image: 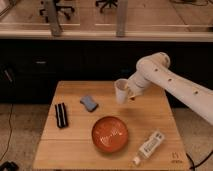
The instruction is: Place the ceramic cup in the ceramic bowl
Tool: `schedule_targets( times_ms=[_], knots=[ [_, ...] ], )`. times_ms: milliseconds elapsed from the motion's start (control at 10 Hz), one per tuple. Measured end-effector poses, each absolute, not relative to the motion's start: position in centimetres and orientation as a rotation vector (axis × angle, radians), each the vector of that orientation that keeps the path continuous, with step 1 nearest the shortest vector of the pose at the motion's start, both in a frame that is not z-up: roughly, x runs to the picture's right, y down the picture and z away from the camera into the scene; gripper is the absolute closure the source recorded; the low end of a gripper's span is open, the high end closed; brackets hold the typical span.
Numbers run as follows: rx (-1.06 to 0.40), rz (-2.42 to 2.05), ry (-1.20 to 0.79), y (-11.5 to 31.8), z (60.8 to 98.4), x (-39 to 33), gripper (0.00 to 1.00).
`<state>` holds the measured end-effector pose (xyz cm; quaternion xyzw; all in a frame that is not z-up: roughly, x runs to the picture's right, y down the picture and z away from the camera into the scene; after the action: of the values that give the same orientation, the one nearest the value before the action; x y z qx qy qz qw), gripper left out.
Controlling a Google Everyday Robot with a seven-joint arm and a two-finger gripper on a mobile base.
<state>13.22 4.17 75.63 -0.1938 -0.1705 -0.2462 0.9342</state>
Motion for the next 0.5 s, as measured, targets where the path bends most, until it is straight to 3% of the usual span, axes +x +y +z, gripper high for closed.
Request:
schedule_targets(
  times_ms=[500],
  knots=[
    [-0.434, -0.513, -0.35, 8.1, 73.2, 12.0, 0.95]
  ],
)
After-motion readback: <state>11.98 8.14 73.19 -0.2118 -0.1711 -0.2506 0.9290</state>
